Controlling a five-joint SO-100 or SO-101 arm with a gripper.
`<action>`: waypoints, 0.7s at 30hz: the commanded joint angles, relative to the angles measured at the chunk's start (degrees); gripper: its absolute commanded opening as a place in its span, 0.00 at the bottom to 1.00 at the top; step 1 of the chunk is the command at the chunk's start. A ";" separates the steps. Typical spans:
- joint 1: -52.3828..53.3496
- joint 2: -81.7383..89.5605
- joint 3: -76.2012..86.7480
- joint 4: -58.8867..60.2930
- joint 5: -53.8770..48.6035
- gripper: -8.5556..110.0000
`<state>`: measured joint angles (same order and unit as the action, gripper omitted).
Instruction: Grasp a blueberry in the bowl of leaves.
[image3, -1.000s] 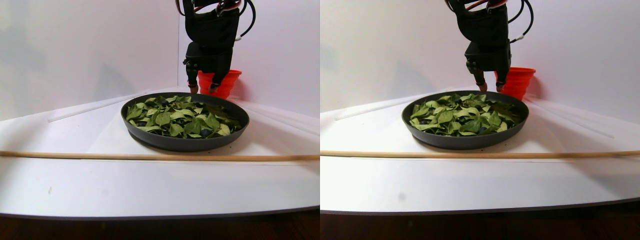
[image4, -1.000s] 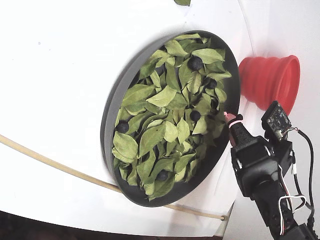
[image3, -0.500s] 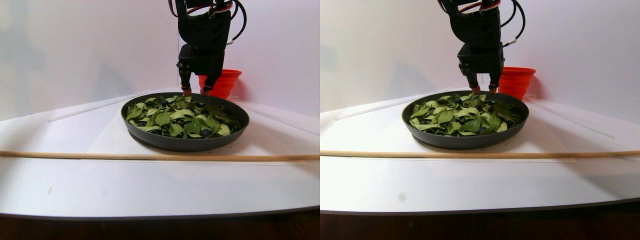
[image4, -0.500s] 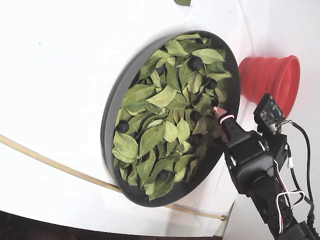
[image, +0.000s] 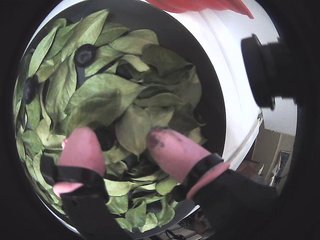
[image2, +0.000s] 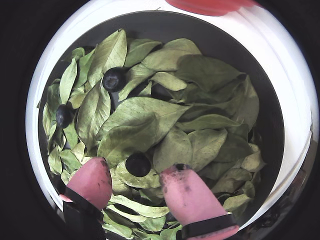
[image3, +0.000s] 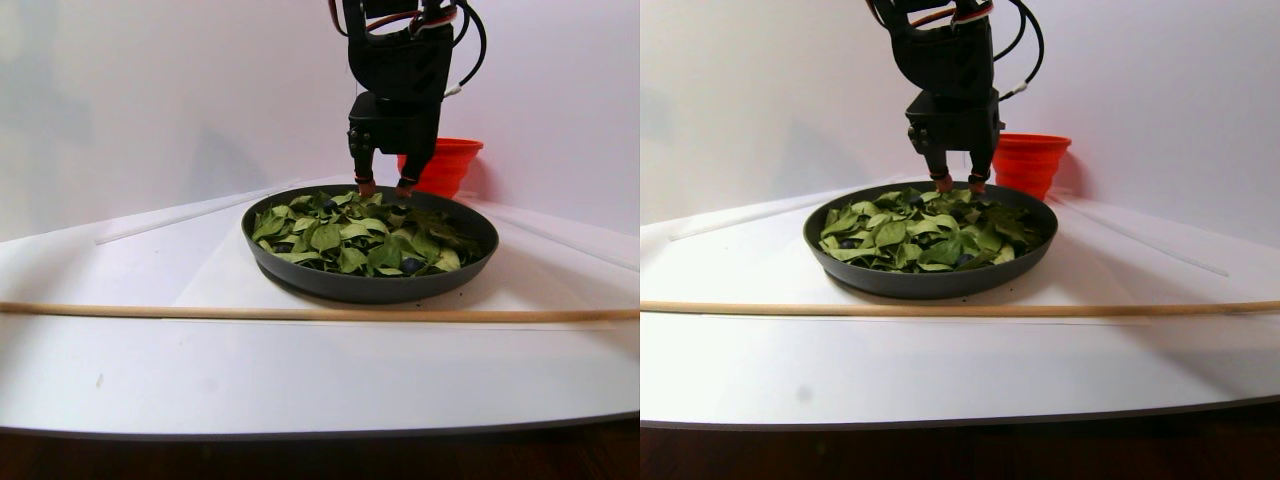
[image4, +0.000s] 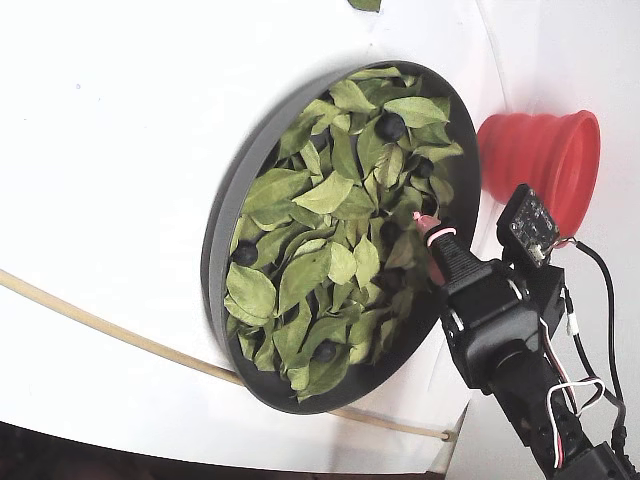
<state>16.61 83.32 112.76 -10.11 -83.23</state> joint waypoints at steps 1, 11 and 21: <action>-0.09 5.19 -0.79 -0.09 1.41 0.23; -0.18 2.20 -0.79 -2.64 3.16 0.23; -0.44 -0.35 -1.14 -2.90 4.31 0.23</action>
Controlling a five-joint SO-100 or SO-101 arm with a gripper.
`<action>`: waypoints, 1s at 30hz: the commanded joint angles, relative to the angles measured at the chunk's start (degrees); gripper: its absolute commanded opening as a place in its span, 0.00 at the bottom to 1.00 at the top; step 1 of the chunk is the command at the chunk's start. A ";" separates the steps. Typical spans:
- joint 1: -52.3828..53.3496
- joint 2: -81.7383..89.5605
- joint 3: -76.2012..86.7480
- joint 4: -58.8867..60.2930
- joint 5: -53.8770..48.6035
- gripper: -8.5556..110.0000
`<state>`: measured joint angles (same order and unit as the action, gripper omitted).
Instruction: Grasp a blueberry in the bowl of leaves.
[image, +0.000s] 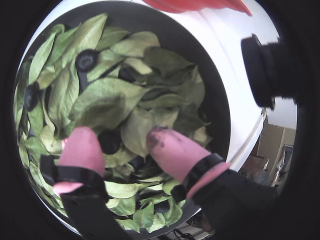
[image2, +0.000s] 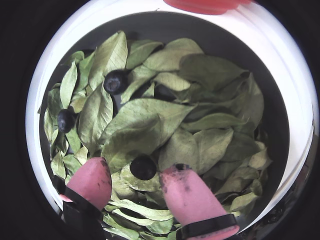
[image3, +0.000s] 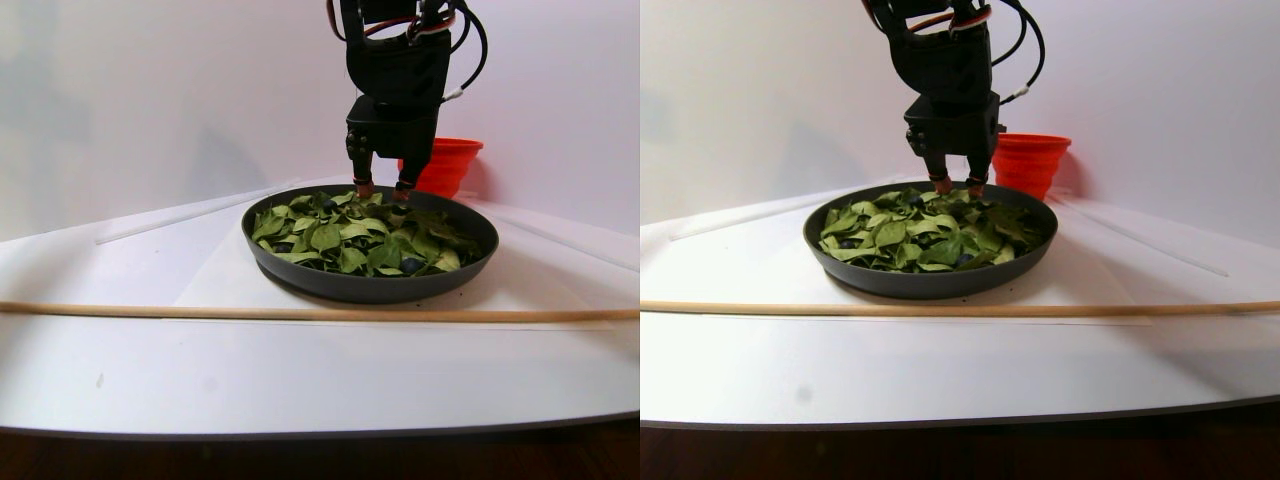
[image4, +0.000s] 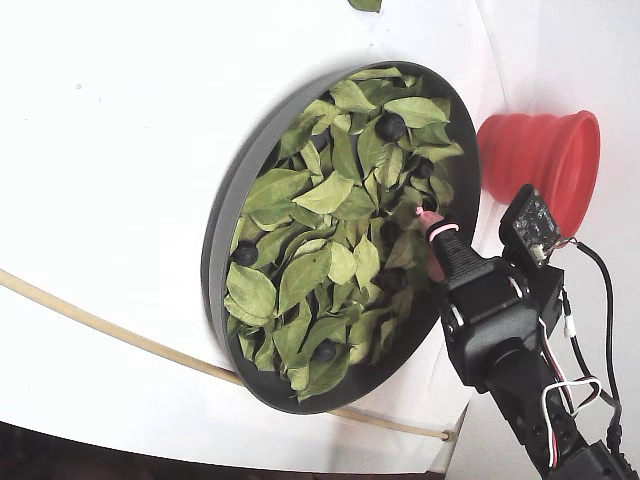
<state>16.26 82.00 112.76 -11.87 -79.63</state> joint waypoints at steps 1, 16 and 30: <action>-0.18 0.70 -0.97 -1.32 0.79 0.23; -0.97 -2.72 -2.64 -3.16 3.08 0.24; -0.62 -5.36 -5.19 -4.75 4.04 0.24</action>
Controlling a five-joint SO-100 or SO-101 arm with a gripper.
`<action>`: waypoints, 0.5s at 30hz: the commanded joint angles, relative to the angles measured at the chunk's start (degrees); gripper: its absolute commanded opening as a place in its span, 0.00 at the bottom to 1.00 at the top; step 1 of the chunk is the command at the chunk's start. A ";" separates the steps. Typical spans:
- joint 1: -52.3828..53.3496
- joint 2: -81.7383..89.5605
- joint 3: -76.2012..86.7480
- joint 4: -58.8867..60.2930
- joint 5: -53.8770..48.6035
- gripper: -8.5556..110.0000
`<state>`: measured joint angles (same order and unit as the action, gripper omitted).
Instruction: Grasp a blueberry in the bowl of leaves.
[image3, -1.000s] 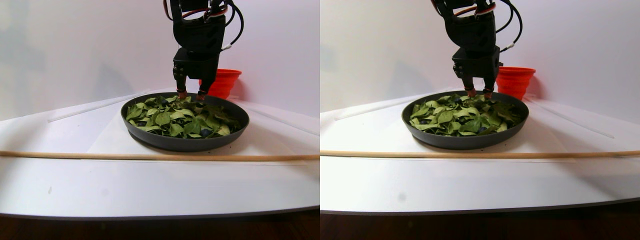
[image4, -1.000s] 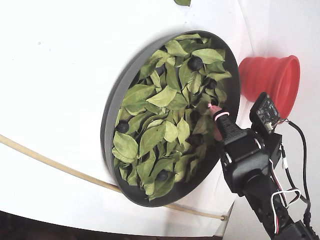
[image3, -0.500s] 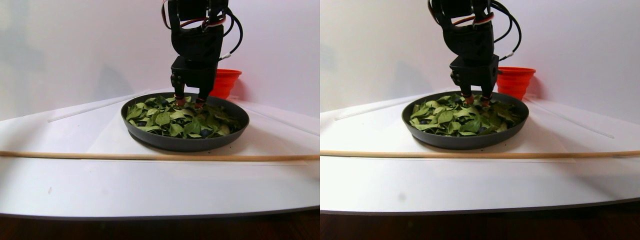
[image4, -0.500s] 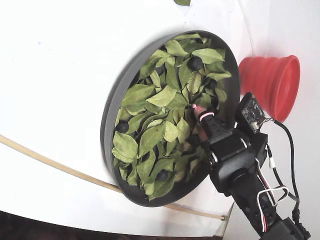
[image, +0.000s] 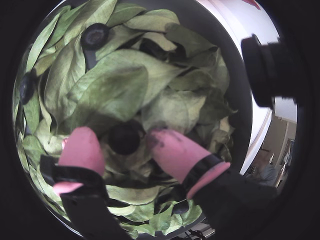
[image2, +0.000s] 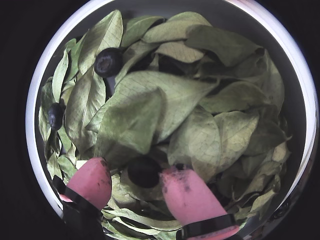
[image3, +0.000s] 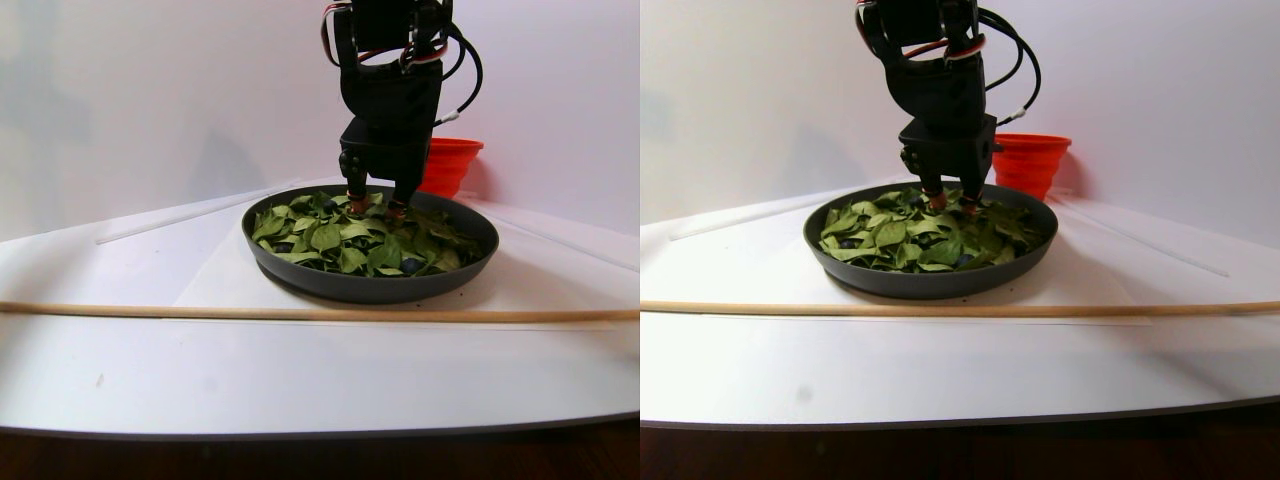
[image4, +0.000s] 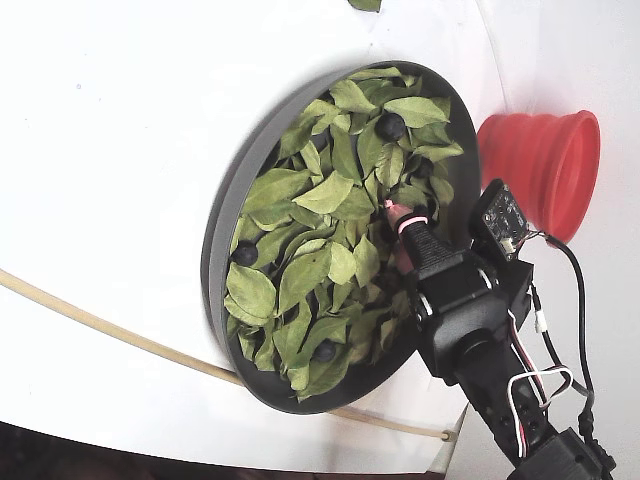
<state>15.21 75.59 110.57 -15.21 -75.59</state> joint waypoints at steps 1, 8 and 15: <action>0.53 0.79 -3.25 -1.49 0.00 0.24; 0.44 -0.09 -1.76 -2.99 0.18 0.23; 0.00 -1.67 -0.44 -4.22 0.70 0.23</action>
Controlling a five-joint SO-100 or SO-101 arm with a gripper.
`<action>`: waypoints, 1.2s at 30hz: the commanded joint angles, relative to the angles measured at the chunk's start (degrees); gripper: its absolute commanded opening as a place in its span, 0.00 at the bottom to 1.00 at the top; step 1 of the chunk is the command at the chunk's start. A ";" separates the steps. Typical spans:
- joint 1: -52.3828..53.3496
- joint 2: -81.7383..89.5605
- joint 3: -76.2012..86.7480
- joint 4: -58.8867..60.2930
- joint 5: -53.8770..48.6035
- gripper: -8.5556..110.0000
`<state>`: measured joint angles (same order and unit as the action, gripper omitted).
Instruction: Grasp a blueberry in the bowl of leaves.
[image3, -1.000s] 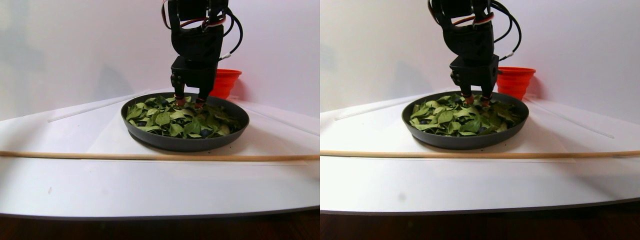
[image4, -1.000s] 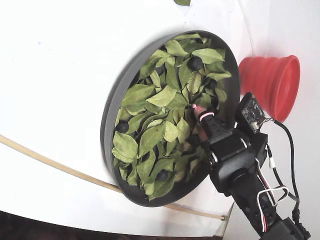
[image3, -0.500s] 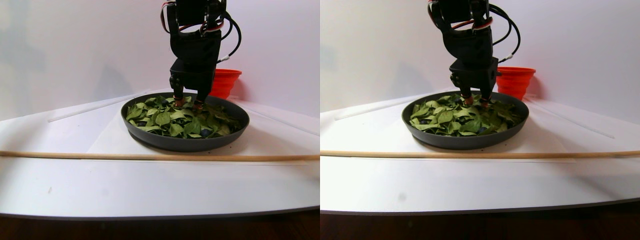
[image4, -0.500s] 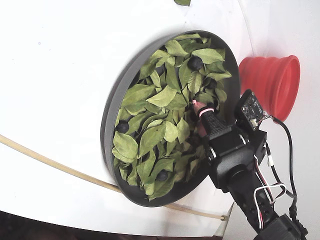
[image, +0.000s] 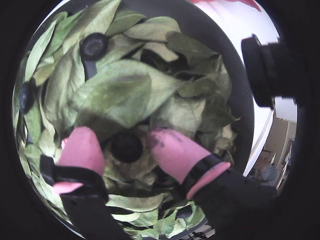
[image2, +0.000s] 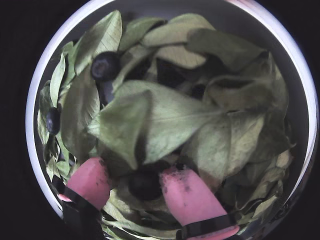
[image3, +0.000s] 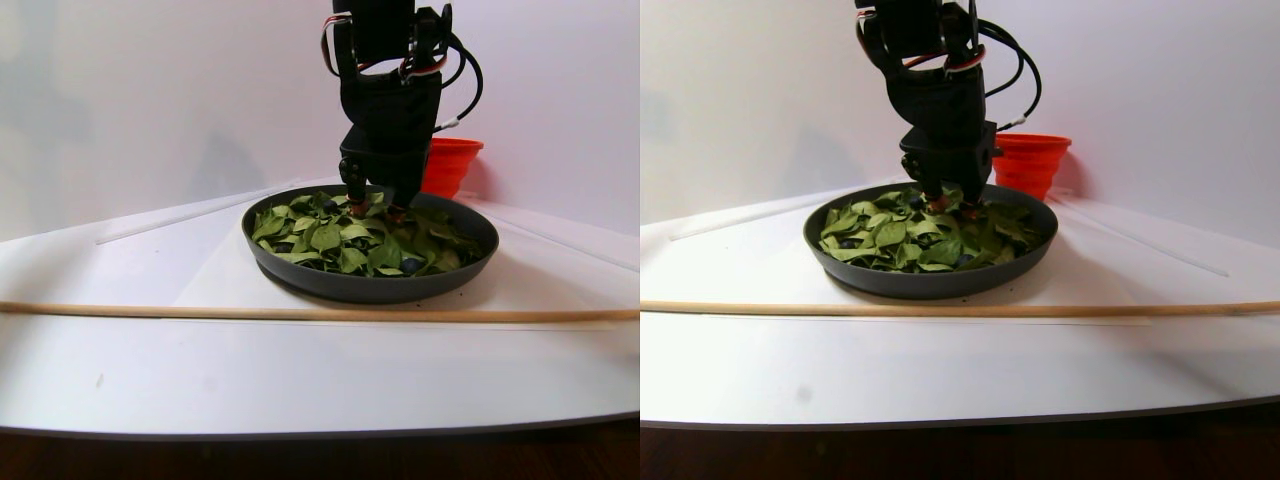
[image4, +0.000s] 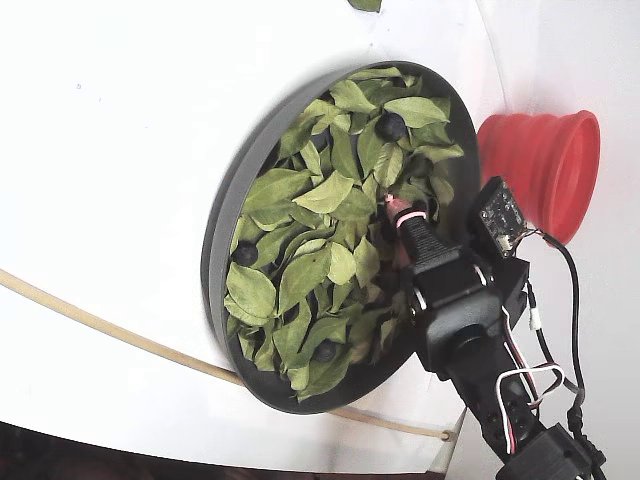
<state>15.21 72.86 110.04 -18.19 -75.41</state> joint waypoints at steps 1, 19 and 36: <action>0.00 0.88 0.18 -1.23 0.53 0.23; 0.35 -2.29 0.35 -1.76 -0.79 0.19; 1.14 -0.09 0.00 -1.41 -4.75 0.16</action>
<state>15.12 69.96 110.21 -19.78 -79.45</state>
